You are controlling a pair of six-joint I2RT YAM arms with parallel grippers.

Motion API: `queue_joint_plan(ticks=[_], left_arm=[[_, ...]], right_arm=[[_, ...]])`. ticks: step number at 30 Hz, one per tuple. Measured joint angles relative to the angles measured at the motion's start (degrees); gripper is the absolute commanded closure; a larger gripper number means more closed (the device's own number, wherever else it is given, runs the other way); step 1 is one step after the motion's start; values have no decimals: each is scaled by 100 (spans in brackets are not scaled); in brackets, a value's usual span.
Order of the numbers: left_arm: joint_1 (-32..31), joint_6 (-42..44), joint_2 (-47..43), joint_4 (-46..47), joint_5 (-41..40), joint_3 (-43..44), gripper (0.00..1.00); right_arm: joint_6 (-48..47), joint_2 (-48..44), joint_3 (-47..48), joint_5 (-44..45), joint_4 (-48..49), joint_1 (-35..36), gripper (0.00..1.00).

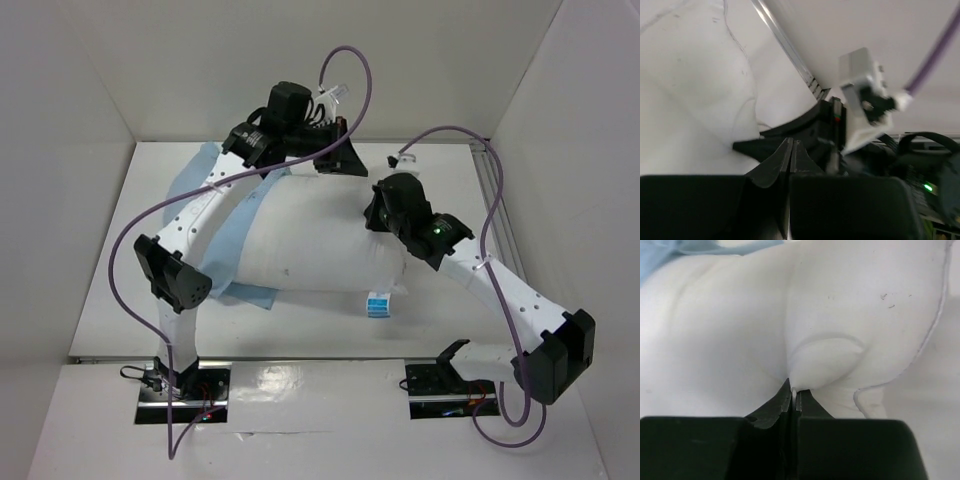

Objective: Put the pillow into the pillowcase

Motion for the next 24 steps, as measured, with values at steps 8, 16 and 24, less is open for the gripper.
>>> queue_joint_plan(ticks=[8,16,24], left_arm=[[905,332,-627,-387,-879,-837,58],[1335,446,-2601,-1058,-3641,-2868,46],[1432,-328,-4977,-1434,-4435,-5904,42]], right_arm=[[11,20,-651,129,-278,-214,41],[-767,658,643,-37,-868,-437,0],[-1696,1401,2507,-96,-1266,118,0]])
